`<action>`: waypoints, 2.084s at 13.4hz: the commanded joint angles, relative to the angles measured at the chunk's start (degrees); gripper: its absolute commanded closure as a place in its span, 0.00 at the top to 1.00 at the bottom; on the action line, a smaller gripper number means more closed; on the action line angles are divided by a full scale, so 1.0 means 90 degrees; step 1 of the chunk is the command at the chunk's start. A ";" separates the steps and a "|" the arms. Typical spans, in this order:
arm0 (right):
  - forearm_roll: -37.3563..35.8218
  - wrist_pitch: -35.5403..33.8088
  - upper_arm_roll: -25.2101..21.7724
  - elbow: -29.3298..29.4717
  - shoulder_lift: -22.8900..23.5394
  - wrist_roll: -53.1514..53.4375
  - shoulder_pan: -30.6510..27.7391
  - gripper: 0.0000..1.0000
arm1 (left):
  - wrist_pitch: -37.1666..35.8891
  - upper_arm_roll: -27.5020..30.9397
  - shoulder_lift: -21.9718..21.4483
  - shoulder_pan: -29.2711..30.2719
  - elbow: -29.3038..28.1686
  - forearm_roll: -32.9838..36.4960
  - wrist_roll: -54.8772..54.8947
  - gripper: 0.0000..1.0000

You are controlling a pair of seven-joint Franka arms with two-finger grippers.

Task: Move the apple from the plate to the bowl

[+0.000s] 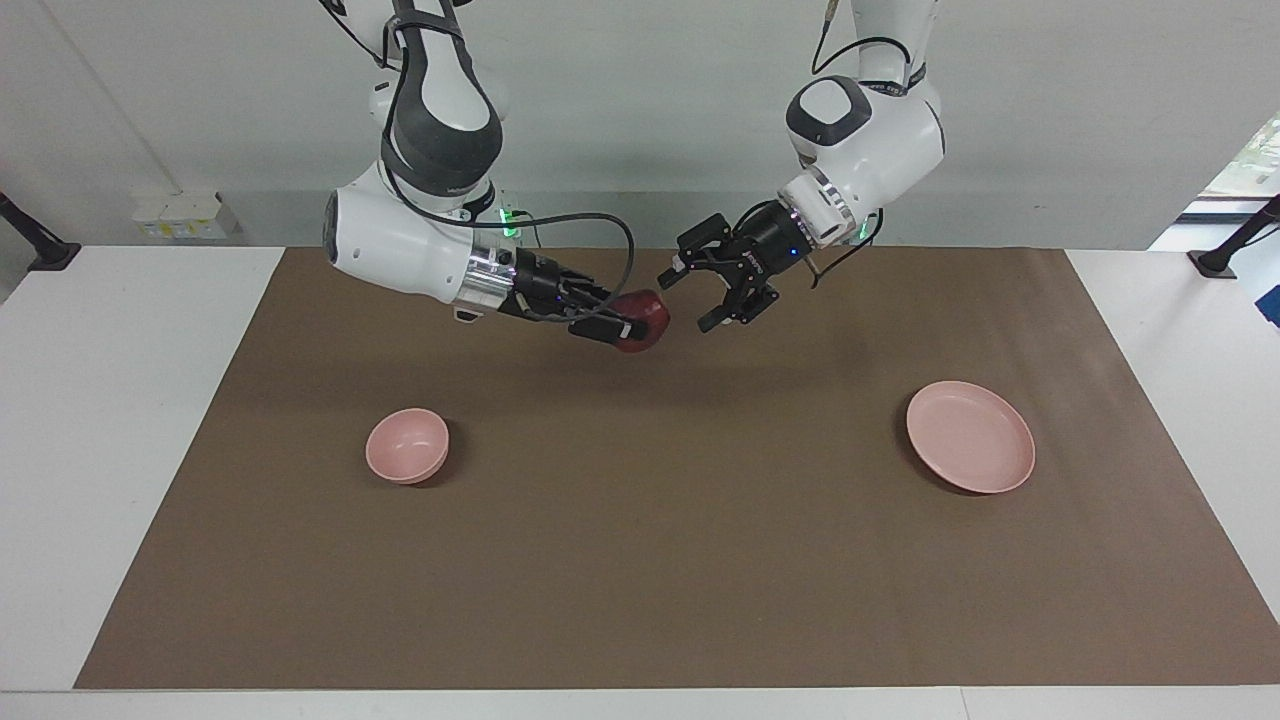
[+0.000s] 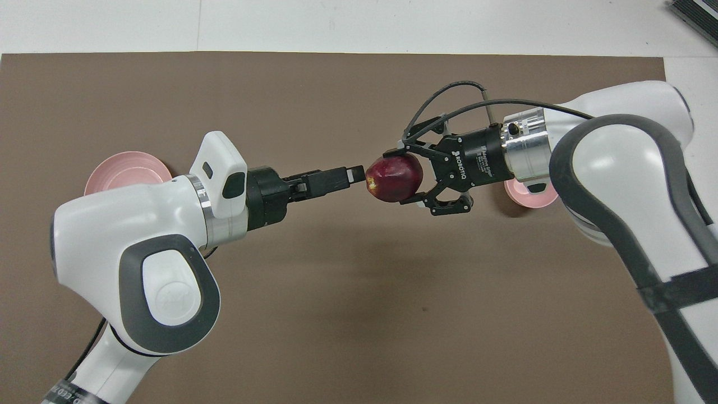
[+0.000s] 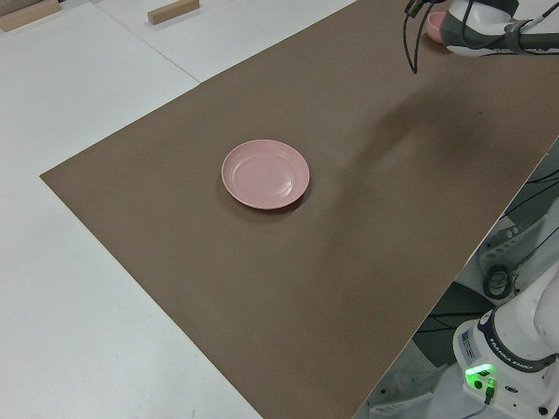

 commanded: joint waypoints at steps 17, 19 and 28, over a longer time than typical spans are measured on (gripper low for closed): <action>-0.5532 0.1202 0.0030 -0.0699 0.0182 -0.4542 -0.1170 0.00 | -0.2286 0.0004 0.0031 0.1768 0.0121 0.6775 -0.2048 1.00; -0.5592 0.1212 0.0030 -0.0728 0.0327 -0.4862 -0.1326 0.00 | -0.2695 0.0004 0.0167 0.1887 0.0403 0.7223 -0.2028 1.00; -0.5592 0.1846 0.0040 -0.1245 0.0387 -0.5255 -0.1541 0.26 | -0.2971 0.0014 0.0568 0.2404 0.1001 0.7597 -0.1503 1.00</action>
